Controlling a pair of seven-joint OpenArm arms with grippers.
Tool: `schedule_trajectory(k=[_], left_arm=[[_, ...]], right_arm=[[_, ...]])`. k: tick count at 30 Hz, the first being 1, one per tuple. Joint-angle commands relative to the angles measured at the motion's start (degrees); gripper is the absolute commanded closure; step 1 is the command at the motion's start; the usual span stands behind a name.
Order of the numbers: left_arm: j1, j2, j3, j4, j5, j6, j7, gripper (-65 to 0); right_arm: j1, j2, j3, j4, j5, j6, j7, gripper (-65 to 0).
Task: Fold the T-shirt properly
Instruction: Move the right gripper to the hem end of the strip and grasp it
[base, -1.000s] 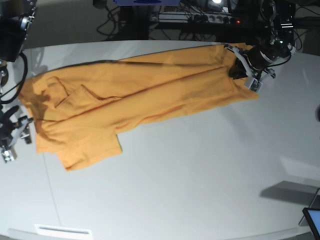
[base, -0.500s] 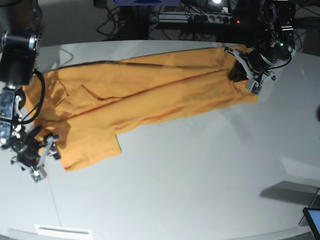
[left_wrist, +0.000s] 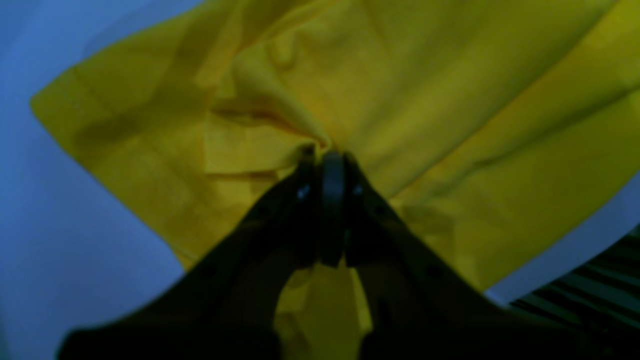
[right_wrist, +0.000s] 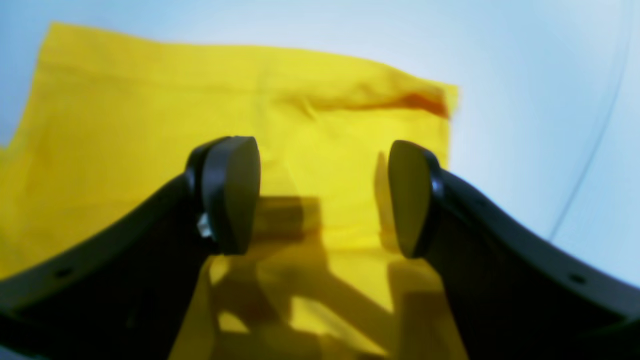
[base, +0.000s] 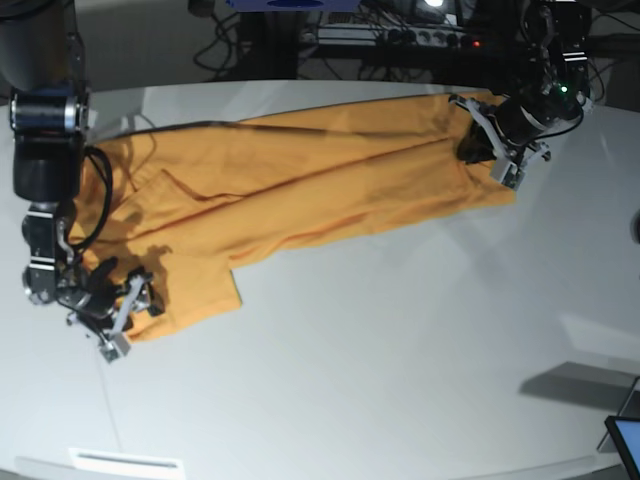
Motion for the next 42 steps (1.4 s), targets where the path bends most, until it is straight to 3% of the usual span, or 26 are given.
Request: schedule_trajectory(k=[1, 20, 23, 25, 28, 29, 31, 34, 37, 42], left_arm=[[0.8, -0.4, 0.0, -0.4, 3.0, 0.8, 3.5, 0.0], [1.2, -0.4, -0.3, -0.1, 3.0, 0.8, 3.5, 0.0], [1.2, -0.4, -0.1, 0.0, 3.0, 0.8, 3.5, 0.0], [1.2, -0.4, -0.1, 0.0, 3.0, 0.8, 3.5, 0.0], [1.2, -0.4, -0.3, 0.0, 3.0, 0.8, 3.5, 0.0], [1.2, -0.5, -0.4, 0.0, 3.0, 0.8, 3.5, 0.0], [1.2, -1.2, -0.3, 0.0, 2.8, 0.8, 3.5, 0.0], [0.9, -1.5, -0.4, 0.0, 2.9, 0.8, 3.5, 0.0], [0.7, -1.5, -0.4, 0.0, 2.9, 0.8, 3.5, 0.0], [0.5, -1.5, -0.3, -0.3, 2.9, 0.8, 3.5, 0.0]], right_arm=[[3.3, 1.0, 0.3, -1.5, 0.7, 0.0, 3.2, -39.2], [8.2, 0.9, -0.2, -18.9, 0.4, 0.0, 17.4, -39.3], [8.1, 0.8, -6.5, -19.9, 0.4, 0.0, 17.5, -38.4], [7.9, 0.8, -11.1, -19.9, 0.4, 0.0, 17.5, -31.0], [7.3, 0.8, -15.0, -19.5, 0.5, 0.0, 14.7, -3.9], [7.3, 0.8, -15.7, -19.4, 0.5, 0.0, 13.0, 0.0], [7.2, 0.6, -15.7, -18.8, 0.6, 0.0, 10.9, -2.8], [6.3, 0.9, -15.2, -15.6, 0.7, 0.0, 10.1, -1.0], [5.4, 2.5, -11.1, -10.8, 0.7, 0.0, 5.4, -0.9], [0.0, 4.7, -5.2, 6.4, 0.7, 0.0, -4.1, -0.9]])
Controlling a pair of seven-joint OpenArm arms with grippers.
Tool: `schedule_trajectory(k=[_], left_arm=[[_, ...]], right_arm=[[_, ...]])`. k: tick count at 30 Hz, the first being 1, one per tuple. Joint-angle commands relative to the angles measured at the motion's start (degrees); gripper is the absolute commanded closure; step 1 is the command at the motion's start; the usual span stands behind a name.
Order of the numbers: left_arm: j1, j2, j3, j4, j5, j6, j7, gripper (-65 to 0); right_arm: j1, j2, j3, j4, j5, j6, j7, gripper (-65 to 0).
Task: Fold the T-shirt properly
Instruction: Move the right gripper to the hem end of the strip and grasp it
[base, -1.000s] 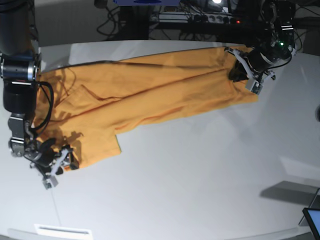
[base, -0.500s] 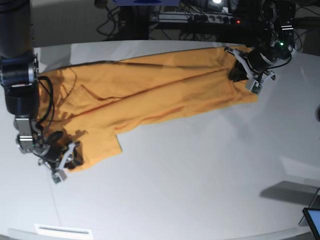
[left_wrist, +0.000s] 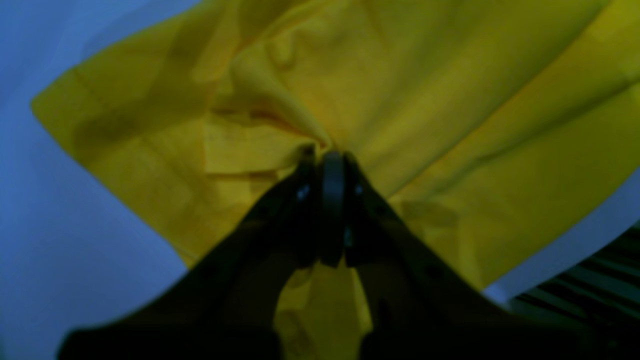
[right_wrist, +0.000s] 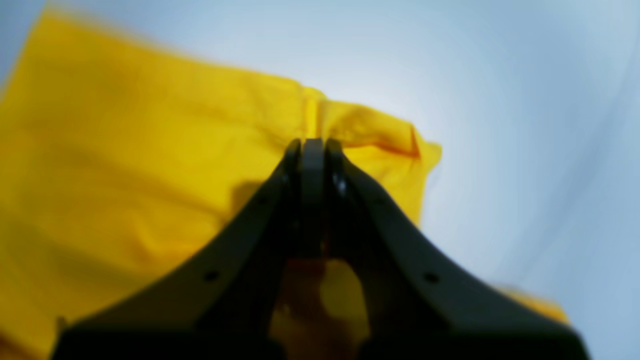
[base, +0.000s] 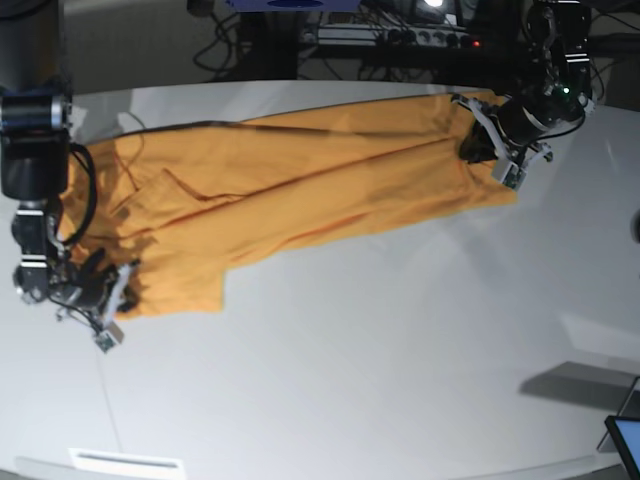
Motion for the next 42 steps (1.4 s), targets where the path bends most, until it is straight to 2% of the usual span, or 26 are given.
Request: schedule_trajectory(k=[1, 6, 14, 20, 28, 30, 32, 34, 36, 37, 42], left_arm=[[0.0, -0.7, 0.3, -0.3, 2.9, 0.9, 3.2, 0.0], [-0.8, -0.7, 0.3, -0.6, 3.0, 0.9, 3.2, 0.0], [-1.5, -0.7, 0.4, -1.0, 3.0, 0.9, 3.2, 0.0], [-1.5, -0.7, 0.4, -1.0, 3.0, 0.9, 3.2, 0.0], [-1.5, -0.8, 0.4, -1.0, 3.0, 0.9, 3.2, 0.0], [-1.5, -0.8, 0.4, -1.0, 3.0, 0.9, 3.2, 0.0], [-1.5, -0.6, 0.4, -1.0, 3.0, 0.9, 3.2, 0.0], [-1.5, -0.6, 0.4, -0.9, 3.0, 0.9, 3.2, 0.0], [-1.5, -0.7, 0.4, -0.8, 3.0, 0.9, 3.2, 0.0], [-1.5, -0.7, 0.4, -0.8, 3.0, 0.9, 3.2, 0.0], [-1.5, -0.7, -0.9, -0.5, 2.6, 0.9, 3.1, -0.2]], right_arm=[[0.8, 1.1, 1.1, 4.3, 0.8, 0.0, -0.2, -0.9], [-5.0, 1.8, 9.3, 19.2, 0.8, 0.0, -9.5, -0.9], [-13.7, 1.8, 16.4, 38.5, 0.9, 0.0, -20.7, -0.9], [-23.2, 1.8, 17.2, 47.5, 0.9, 0.0, -22.0, -0.9], [-29.7, 1.7, 17.1, 48.7, 0.9, 0.0, -21.3, -0.7], [-29.7, 1.4, 17.1, 48.7, 0.7, 0.0, -19.0, -1.6], [-29.4, 1.2, 17.1, 48.5, 0.7, 0.0, -17.4, -8.7], [-29.0, 0.9, 17.1, 48.6, 0.7, 0.0, -17.0, -22.9], [-28.0, -0.1, 17.3, 48.9, 0.7, 0.0, -17.0, -33.1], [-27.9, -0.3, 17.7, 48.9, 0.7, 0.0, -17.0, -35.0], [-27.8, -0.8, 22.4, 52.9, 1.0, 0.0, -17.0, -35.1]])
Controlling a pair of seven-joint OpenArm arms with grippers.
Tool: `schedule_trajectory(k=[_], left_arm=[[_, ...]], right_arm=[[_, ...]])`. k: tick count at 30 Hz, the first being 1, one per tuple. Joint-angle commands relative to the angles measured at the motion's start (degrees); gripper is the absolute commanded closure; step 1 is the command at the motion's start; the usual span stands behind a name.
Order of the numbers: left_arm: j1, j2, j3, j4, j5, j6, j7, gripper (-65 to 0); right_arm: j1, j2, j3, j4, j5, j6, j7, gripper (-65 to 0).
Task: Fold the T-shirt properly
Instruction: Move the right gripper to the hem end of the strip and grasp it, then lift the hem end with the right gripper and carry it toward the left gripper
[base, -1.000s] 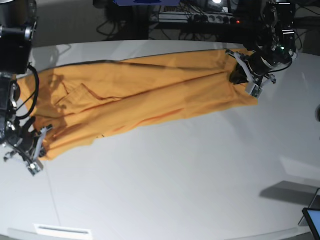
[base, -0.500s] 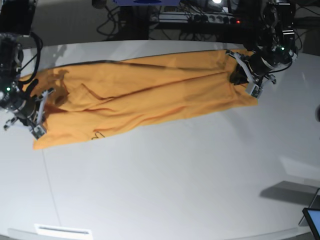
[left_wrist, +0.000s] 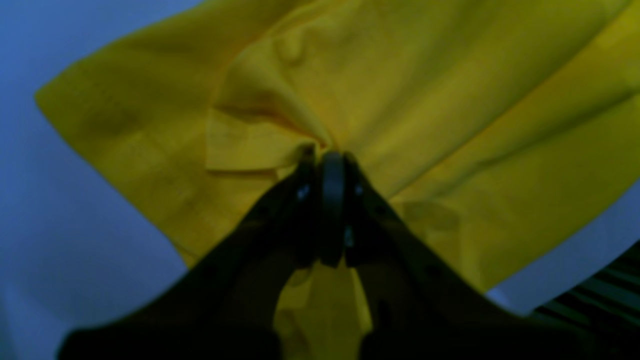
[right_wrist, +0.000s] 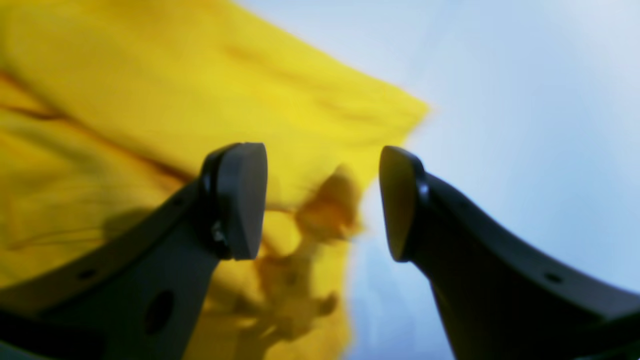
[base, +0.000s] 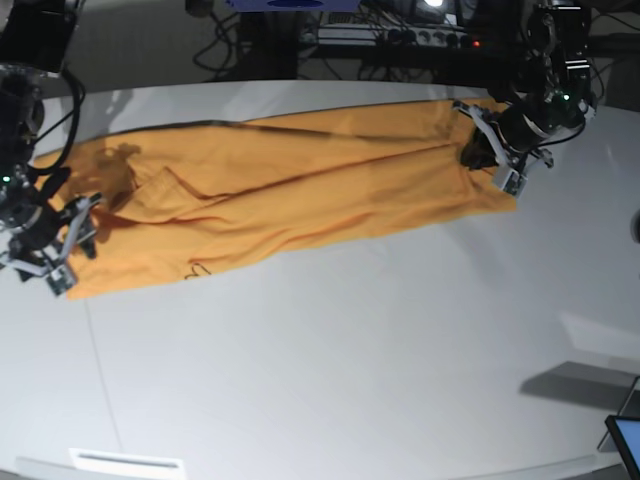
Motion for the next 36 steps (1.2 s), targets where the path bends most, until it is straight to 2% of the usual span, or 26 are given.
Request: schedule_trajectory(k=[1, 4, 6, 9, 11, 16, 19, 21, 24, 29, 32, 36], left_arm=[[0.5, -0.6, -1.8, 0.2, 2.3, 0.9, 2.5, -0.2], [0.5, 0.2, -4.5, 1.0, 2.2, 0.9, 2.5, -0.2], [0.4, 1.7, -7.7, 2.7, 2.2, 0.9, 2.5, -0.2], [0.6, 3.7, -11.4, 4.7, 2.2, 0.9, 2.6, -0.3], [0.4, 4.2, -12.2, 4.6, 2.2, 0.9, 2.6, -0.3], [-1.3, 4.6, -12.2, 4.0, 2.6, 0.9, 2.6, -0.3], [-2.7, 4.5, -12.2, 3.2, 2.4, 0.9, 2.8, -1.3], [-3.4, 4.5, -12.0, 3.2, 2.3, 0.9, 2.9, -5.7], [-3.6, 4.8, -11.8, 3.7, 2.2, 0.9, 2.9, -18.1], [-3.4, 5.7, -11.7, 5.7, 2.1, 0.9, 3.0, -37.0], [-2.4, 6.1, -11.7, 8.7, -0.9, 0.9, 3.4, -40.3], [-0.9, 5.9, -14.1, 11.5, -6.2, 0.9, 5.4, -40.3]], right_arm=[[0.7, 0.4, 0.6, 2.9, 1.1, -0.1, 1.0, -35.1], [-0.6, 0.0, 0.5, 7.5, 5.8, -0.1, -1.3, -35.0], [-1.6, -0.4, -0.5, 9.8, 7.9, -0.1, -4.1, -30.5], [-2.7, -1.2, -7.8, 10.3, 7.9, -0.1, -6.8, -12.2], [-3.9, -1.7, -12.8, 10.5, 7.9, -0.1, -7.1, -3.5], [-4.9, -2.6, -19.1, 11.3, 7.7, -0.1, -6.9, -3.0], [-4.8, -5.7, -20.8, 12.6, 7.7, -0.1, -7.2, -3.0], [-4.9, -6.9, -20.9, 12.7, 7.7, -0.1, -7.3, -3.0], [-4.3, -8.5, -24.3, 12.0, 7.0, -0.1, -6.9, -3.0], [-3.1, -10.9, -30.3, 10.9, -0.3, -0.1, -4.9, -3.0], [-2.5, -10.9, -32.3, 10.8, -2.4, -0.1, -3.9, -3.0], [-2.2, -12.3, -33.7, 10.8, -2.6, -0.1, -3.9, -3.0]])
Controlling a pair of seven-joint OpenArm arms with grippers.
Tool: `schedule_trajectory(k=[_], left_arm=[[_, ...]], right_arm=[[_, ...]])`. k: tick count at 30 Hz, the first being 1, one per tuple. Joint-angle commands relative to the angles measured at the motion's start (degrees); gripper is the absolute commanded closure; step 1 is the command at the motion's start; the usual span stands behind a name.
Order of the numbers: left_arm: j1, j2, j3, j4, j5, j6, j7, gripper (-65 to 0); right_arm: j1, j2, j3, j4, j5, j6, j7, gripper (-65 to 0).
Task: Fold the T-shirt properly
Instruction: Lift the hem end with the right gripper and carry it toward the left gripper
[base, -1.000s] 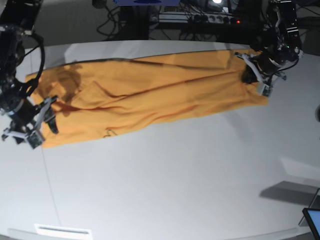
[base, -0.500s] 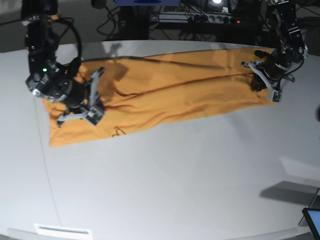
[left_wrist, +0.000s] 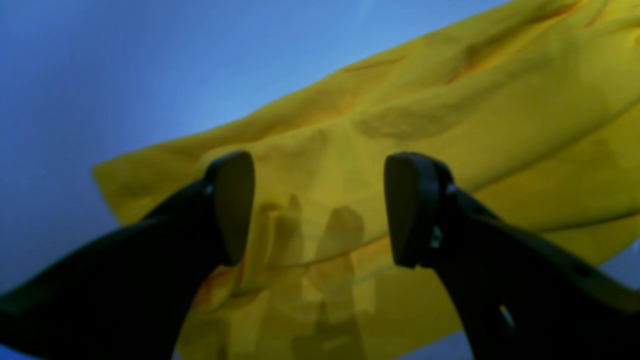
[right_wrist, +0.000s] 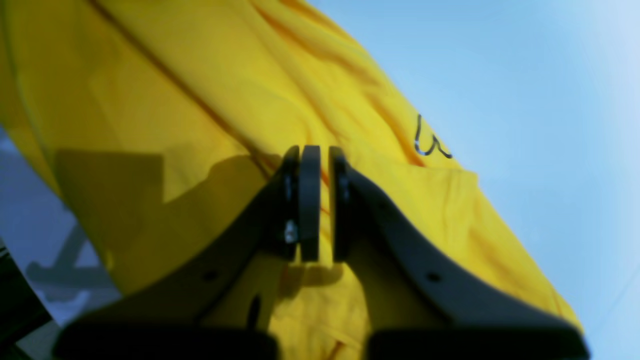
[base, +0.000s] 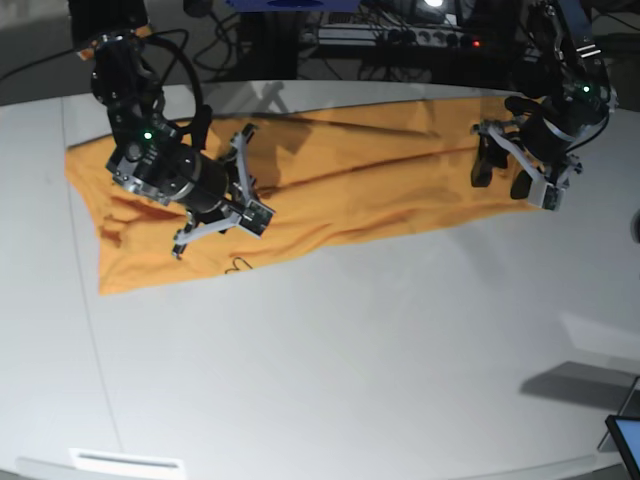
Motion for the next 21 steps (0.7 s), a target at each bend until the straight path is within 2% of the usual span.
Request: schedule_trajectory(k=[1, 5, 11, 16, 21], left_arm=[[1.1, -0.9, -2.4, 1.3, -0.9, 0.0, -0.9, -40.3], [3.0, -0.7, -6.8, 1.6, -1.5, 0.0, -0.9, -39.6], [5.7, -0.6, -11.9, 1.4, -1.5, 0.0, -1.0, -39.5], [5.5, -0.6, -14.6, 0.9, -1.4, 0.0, -1.1, -39.5], [3.4, -0.6, -14.6, -2.5, -1.2, 0.0, -1.3, -39.5]], right_arm=[[0.6, -0.9, -0.3, 1.0, 0.9, 0.0, 1.3, -3.0], [0.4, -2.8, -0.6, 1.0, 1.0, 0.0, 1.4, -3.0], [0.1, -2.8, -5.5, 0.7, 0.7, 0.0, 1.6, -3.0], [0.4, -2.8, -7.2, -4.7, 0.7, 0.0, 2.0, -2.9], [0.8, -2.7, -8.6, -14.4, 0.6, 0.0, 8.4, -2.9]])
